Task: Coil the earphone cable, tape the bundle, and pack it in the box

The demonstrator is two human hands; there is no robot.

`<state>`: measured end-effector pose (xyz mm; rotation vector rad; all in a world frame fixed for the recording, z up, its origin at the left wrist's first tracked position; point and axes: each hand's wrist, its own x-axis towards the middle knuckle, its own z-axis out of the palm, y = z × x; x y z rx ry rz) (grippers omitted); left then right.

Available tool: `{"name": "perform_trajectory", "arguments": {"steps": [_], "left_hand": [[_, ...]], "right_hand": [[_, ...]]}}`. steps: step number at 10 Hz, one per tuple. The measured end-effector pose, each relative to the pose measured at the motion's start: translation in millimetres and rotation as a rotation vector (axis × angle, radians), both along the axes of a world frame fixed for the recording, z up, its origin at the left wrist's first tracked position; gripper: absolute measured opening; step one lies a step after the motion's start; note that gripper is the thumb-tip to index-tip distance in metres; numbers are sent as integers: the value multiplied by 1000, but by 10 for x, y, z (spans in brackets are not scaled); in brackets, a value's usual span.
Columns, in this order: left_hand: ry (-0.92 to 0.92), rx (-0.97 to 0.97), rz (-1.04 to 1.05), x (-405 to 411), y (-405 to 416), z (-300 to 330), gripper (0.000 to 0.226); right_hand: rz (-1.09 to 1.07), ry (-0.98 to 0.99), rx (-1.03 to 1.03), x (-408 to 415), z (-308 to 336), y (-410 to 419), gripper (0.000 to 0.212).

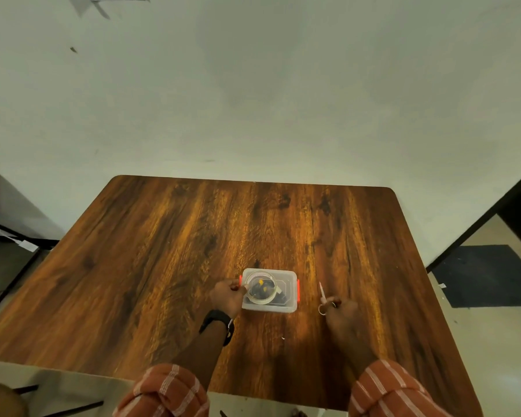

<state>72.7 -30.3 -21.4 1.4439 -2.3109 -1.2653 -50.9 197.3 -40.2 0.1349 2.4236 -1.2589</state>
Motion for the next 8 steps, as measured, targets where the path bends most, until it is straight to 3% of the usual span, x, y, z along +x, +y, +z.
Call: {"name": "perform_trajectory", "arguments": {"steps": [2,3,4,5,7,8], "left_hand": [[-10,28,35,-37,46,43,34],[-6,18,35,-44,52,33,32],[-2,8,25,-35,57,19,31],[4,-2,26,-31,67,28,31],[-16,-59,-5,-28,100,90,26],[0,-223,-89,-113,154,253,27]], "right_hand": [[-48,95,-242,149,344,-661,5],[25,77,-146,191,345,-751,8],[265,170,190,269,285,-730,16],[432,280,331,294,251,-712,21],[521,431,423,315,295,-653,36],[528,617,438,165,348,-702,45]]}}
